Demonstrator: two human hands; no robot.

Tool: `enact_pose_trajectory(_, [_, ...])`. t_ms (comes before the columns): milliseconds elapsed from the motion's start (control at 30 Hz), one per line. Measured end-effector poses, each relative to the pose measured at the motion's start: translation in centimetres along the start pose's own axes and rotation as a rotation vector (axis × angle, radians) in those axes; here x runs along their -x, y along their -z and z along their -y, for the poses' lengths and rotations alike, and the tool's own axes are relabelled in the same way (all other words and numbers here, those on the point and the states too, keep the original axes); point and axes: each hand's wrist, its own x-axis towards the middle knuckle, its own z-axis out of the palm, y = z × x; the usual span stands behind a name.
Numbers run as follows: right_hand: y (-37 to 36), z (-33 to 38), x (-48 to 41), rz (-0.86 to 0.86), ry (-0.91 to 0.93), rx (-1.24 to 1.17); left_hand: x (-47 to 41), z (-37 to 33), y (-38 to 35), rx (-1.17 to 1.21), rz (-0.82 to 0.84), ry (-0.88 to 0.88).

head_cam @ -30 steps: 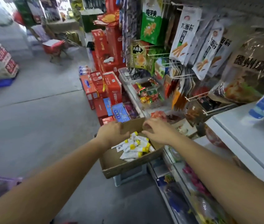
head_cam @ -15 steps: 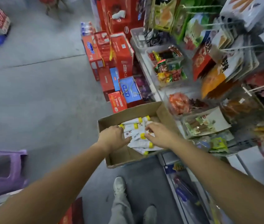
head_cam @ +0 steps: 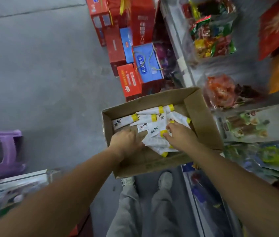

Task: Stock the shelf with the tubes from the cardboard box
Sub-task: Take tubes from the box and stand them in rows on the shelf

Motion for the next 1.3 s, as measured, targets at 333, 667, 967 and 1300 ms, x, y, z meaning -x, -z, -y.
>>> enact_pose_trajectory(333, [-4.8, -1.4, -6.4, -0.05, -0.141, -0.012, -4.7, 2.3, -5.5, 0.083, 0.209, 0.199])
enact_pose_trajectory(667, [-7.6, -2.1, -11.2, -0.046, -0.257, -0.136, -9.8, 2.8, -8.5, 0.607, 0.198, 0.444])
enact_pose_trajectory(967, [-7.3, -2.2, -15.5, -0.043, -0.365, -0.204, -14.6, 2.4, -9.7, 1.586, -0.065, 1.013])
enact_pose_trajectory(1300, [-6.6, -3.6, -18.5, 0.062, -0.545, -0.416, -17.5, 2.3, -8.5, 1.995, -0.057, 1.143])
